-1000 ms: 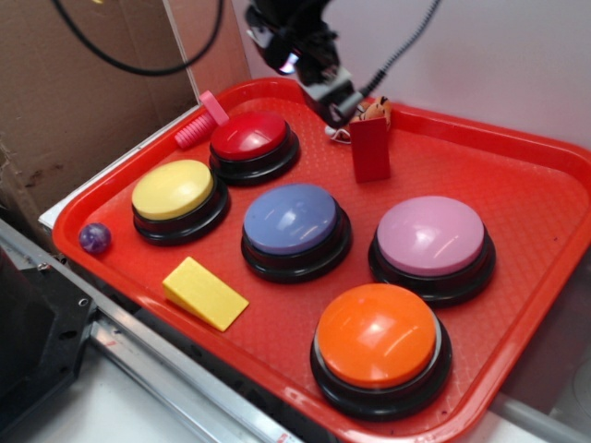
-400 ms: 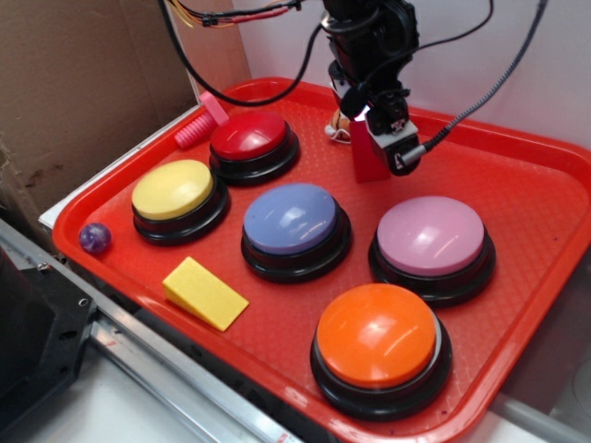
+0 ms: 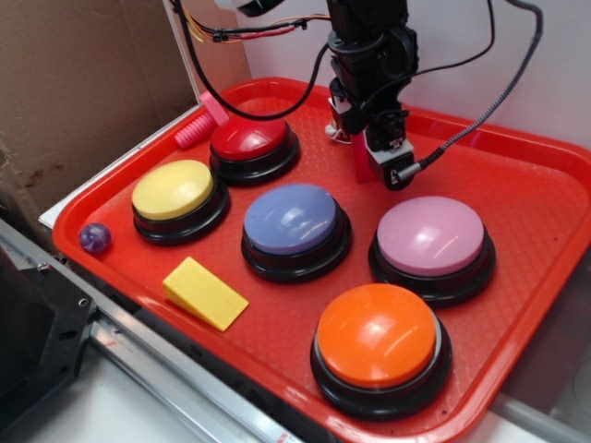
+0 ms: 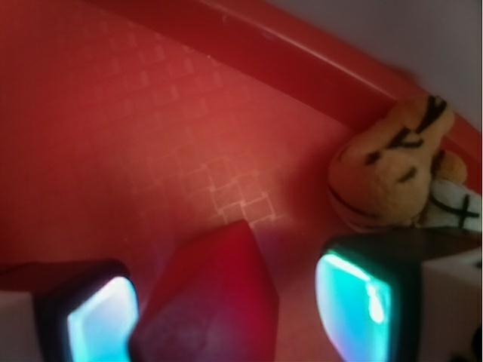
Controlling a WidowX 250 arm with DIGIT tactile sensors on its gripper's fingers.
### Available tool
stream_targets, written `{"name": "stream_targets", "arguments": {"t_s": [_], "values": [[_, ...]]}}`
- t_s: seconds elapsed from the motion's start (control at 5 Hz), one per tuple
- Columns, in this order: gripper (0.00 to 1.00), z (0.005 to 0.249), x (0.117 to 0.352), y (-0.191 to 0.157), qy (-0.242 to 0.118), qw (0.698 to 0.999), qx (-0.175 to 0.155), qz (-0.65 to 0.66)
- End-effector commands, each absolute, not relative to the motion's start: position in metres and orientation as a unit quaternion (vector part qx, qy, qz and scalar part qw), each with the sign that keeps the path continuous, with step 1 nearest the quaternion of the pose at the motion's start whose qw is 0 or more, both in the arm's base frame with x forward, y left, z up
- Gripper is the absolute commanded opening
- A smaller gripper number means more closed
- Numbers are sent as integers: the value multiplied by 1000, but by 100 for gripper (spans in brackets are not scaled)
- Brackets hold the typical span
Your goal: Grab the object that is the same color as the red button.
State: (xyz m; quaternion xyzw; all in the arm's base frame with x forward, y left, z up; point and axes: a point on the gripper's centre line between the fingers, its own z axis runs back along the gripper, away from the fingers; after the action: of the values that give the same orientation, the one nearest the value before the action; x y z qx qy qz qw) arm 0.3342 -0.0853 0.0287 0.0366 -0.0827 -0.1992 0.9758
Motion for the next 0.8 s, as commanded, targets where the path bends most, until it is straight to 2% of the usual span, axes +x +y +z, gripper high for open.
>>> {"name": "stream_targets", "arguments": {"t_s": [0.0,0.4,0.6], "values": [[0,39,331,-89,-101,974,26,-201],[0,60,319,-87,-106,976,22,-189],[0,91,306,-82,-110,985,6,-131]]}}
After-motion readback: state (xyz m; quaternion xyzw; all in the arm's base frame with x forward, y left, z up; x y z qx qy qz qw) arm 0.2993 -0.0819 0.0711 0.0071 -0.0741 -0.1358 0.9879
